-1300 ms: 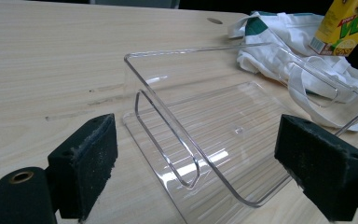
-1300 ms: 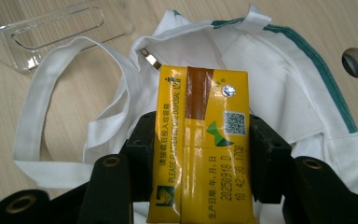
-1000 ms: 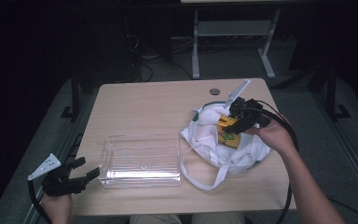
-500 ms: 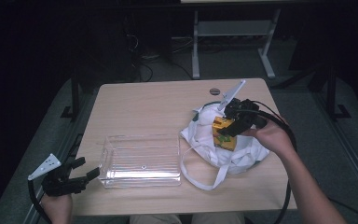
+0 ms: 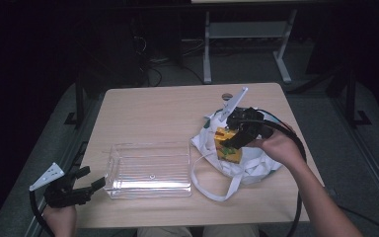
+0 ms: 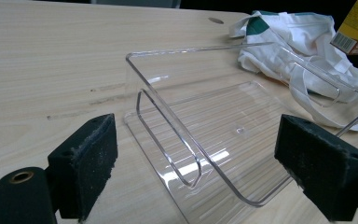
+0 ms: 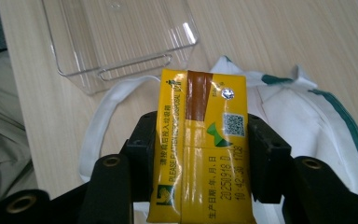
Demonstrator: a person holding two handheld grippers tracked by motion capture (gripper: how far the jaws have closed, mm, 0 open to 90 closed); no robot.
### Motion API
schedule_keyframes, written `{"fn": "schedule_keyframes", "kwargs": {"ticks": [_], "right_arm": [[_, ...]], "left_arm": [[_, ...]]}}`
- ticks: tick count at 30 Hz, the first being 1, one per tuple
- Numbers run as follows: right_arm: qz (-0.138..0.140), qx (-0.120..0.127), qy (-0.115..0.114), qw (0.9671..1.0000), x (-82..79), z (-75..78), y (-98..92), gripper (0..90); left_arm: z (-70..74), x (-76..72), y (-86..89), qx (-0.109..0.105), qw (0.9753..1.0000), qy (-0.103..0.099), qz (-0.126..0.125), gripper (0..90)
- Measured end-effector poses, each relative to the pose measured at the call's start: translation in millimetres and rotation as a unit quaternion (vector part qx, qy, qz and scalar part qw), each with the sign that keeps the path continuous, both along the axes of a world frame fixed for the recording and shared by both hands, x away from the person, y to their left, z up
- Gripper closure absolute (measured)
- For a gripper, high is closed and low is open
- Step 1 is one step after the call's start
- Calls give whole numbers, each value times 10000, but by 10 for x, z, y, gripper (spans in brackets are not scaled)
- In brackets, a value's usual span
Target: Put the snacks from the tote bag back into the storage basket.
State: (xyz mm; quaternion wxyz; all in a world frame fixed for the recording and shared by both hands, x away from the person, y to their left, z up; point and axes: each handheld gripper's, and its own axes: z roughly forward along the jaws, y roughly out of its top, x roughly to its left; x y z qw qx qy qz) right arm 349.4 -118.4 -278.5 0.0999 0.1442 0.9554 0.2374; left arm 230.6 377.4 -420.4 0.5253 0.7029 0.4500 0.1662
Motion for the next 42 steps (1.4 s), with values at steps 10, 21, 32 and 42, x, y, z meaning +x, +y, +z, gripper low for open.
{"fn": "schedule_keyframes", "kwargs": {"ticks": [10,21,32,42], "right_arm": [[247,111,-28,9996,-36,69,204,517],[502,110,-34,9987,-91,142,394,517],[721,136,-44,9973,-143,166,574,517],[887,153,-54,9959,-172,190,722,517]], "left_arm": [[3,-3,4,-10,10000,-22,17,128],[1,-4,3,-12,10000,-1,9,128],[2,-6,7,-18,10000,-7,27,127],[3,-5,11,-16,10000,-23,27,128]]}}
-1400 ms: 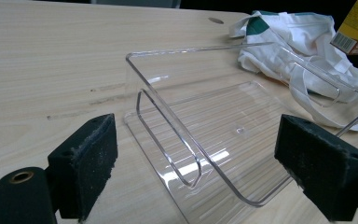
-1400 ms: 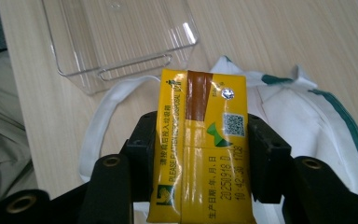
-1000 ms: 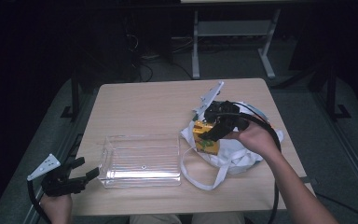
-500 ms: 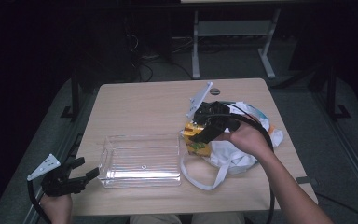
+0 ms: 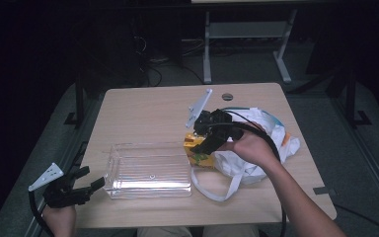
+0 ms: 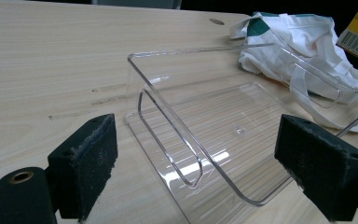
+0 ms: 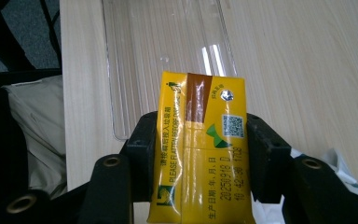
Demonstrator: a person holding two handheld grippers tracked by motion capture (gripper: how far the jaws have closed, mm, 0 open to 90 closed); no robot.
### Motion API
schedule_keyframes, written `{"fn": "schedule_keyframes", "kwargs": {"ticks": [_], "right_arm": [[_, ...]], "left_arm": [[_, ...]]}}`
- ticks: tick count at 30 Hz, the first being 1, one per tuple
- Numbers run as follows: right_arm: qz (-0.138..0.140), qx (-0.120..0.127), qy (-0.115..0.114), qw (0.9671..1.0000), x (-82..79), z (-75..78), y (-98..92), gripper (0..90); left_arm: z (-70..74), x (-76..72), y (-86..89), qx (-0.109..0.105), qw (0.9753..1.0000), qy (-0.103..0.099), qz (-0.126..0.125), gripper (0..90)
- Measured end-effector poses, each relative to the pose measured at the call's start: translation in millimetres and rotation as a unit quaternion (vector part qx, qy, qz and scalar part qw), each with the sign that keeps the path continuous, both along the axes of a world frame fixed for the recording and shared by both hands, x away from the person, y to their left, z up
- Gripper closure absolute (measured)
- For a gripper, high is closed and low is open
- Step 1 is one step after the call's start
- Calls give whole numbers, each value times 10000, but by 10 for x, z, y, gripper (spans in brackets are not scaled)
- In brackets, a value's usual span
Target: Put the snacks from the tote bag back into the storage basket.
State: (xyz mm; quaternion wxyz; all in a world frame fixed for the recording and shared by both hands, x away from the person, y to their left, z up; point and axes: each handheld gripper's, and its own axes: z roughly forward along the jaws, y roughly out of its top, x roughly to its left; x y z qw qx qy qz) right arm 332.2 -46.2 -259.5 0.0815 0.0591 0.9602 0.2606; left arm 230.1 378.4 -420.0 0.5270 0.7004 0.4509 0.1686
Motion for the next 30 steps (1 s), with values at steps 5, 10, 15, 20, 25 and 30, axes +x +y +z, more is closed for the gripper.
{"fn": "schedule_keyframes", "kwargs": {"ticks": [5,10,15,20,25,30], "right_arm": [[69,19,-29,10000,-9,17,73,517],[106,37,-15,9999,-16,15,135,518],[200,96,-10,9998,-28,12,200,519],[262,133,-2,9996,-41,14,260,520],[322,195,-4,9993,-52,11,310,521],[367,215,19,9991,-62,-5,368,521]], "left_arm": [[1,-1,6,6,10000,-8,-4,128],[1,0,7,11,10000,-7,-9,128],[2,-1,8,2,10000,-10,-6,127],[2,0,8,5,10000,-10,-8,128],[2,0,8,-6,10000,-12,-2,128],[2,-1,10,-4,10000,-11,0,128]]}}
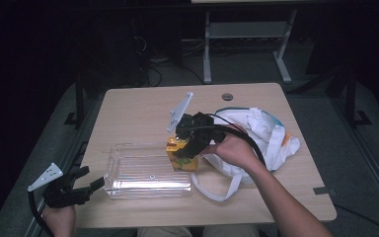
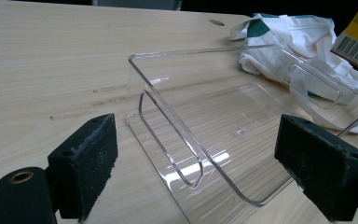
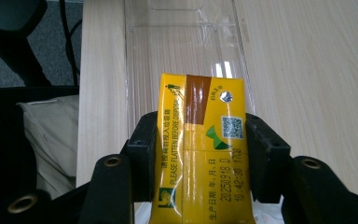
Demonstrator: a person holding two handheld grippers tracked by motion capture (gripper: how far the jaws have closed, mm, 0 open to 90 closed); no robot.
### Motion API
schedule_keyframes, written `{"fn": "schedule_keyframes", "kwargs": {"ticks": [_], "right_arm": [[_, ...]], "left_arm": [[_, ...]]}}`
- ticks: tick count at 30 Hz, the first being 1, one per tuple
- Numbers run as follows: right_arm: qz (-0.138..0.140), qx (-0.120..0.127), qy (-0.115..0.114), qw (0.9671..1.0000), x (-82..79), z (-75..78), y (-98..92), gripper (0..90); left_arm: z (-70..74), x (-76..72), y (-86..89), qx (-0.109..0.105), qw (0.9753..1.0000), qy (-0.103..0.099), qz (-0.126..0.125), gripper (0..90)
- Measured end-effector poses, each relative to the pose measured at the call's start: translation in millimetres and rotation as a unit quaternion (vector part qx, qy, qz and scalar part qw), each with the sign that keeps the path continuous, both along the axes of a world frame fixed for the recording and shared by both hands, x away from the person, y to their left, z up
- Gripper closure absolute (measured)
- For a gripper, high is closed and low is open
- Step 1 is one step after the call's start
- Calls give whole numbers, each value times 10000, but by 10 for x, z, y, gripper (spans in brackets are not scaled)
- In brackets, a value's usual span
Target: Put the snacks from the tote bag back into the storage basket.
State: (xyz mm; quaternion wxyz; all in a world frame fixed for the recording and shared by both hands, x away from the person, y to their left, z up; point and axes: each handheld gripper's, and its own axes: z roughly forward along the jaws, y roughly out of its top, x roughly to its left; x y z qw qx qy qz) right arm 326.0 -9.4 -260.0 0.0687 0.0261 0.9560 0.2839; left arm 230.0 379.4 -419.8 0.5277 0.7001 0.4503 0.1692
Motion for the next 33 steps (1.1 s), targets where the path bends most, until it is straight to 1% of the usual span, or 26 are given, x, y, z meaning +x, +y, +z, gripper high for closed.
{"fn": "schedule_keyframes", "kwargs": {"ticks": [12,17,22,26,33], "right_arm": [[124,85,36,9999,-10,-50,121,522],[147,135,83,9998,-14,-74,158,522],[189,130,106,9997,-22,-99,202,522],[199,165,82,9996,-26,-122,216,522],[216,165,128,9995,-26,-162,234,522]], "left_arm": [[-1,-1,3,-19,10000,4,13,128],[-1,-3,2,-35,10000,10,29,127],[0,-4,2,-38,10000,9,31,128],[1,-4,8,-25,10000,7,28,128],[1,-4,5,-34,10000,7,31,128]]}}
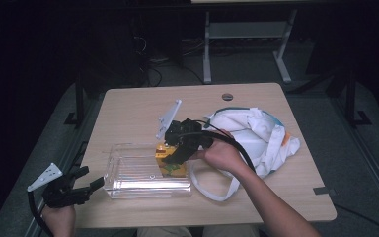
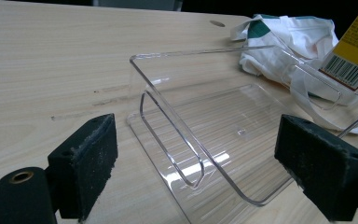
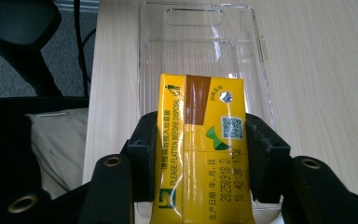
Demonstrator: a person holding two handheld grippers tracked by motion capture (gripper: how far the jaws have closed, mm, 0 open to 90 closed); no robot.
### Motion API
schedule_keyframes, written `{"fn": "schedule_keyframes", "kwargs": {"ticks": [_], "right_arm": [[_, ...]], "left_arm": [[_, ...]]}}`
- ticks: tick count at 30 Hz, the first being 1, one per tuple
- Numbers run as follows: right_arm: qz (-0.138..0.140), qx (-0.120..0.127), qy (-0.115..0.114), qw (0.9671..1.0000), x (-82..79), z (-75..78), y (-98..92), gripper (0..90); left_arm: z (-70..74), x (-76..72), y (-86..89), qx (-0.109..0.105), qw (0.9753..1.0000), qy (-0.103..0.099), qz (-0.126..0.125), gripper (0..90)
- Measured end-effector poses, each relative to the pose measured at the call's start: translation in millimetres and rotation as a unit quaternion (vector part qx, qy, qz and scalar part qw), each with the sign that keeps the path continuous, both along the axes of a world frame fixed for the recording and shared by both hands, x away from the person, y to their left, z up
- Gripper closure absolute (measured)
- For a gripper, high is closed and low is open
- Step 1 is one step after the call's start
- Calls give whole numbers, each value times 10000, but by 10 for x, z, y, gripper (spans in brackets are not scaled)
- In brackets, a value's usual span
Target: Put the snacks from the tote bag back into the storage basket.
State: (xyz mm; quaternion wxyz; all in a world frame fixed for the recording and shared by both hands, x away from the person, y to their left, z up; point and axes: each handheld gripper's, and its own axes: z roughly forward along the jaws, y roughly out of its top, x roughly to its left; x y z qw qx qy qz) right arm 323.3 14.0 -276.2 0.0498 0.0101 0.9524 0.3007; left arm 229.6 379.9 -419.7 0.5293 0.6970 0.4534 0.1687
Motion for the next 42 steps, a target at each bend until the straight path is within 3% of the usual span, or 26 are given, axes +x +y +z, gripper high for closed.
{"fn": "schedule_keyframes", "kwargs": {"ticks": [42], "right_arm": [[44,-144,242,9996,11,-413,39,522]], "left_arm": [[-2,4,0,19,10000,-4,-18,128]]}}
